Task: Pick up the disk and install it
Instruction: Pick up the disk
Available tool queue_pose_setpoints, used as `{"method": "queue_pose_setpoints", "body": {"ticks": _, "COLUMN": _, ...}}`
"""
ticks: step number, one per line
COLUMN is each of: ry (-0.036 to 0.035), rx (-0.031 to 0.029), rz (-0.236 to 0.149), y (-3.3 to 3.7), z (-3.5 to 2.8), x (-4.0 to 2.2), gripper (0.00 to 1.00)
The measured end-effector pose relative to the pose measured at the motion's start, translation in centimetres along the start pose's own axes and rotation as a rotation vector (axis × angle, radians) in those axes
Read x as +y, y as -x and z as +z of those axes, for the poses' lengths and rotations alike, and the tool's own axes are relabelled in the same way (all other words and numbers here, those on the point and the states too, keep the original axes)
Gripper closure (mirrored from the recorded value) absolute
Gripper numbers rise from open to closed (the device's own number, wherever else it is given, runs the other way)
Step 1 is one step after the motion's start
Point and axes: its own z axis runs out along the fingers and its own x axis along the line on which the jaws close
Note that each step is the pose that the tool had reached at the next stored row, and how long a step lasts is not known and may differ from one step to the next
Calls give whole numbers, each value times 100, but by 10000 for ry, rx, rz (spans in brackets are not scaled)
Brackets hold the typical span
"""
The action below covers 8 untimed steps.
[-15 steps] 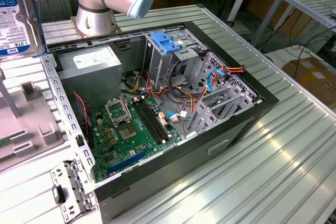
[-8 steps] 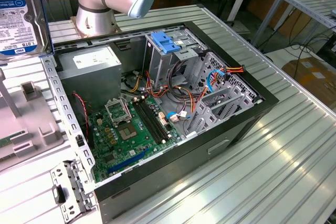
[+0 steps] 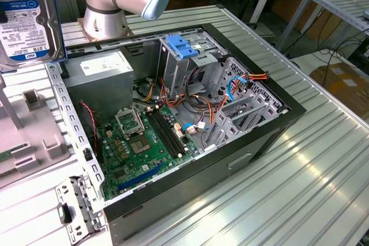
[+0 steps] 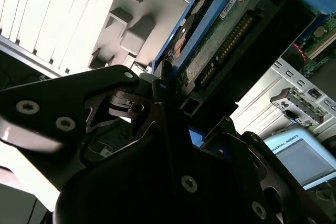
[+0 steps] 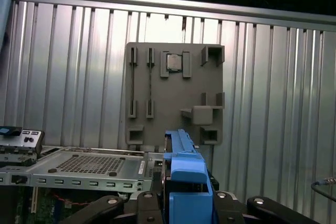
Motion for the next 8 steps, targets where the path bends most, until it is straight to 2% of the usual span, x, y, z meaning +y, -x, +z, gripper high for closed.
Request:
{"method": "queue_pose_setpoints", "body": {"ticks": 6, "ry": 10, "rx": -1, "rz": 0, "y": -62, "z": -8, "x": -137, "gripper": 63}}
{"method": "queue_pose_setpoints", "body": {"ticks": 8, "ry": 12, "rx": -2, "rz": 1, "y": -79, "z": -10, "x": -164, "gripper": 63}}
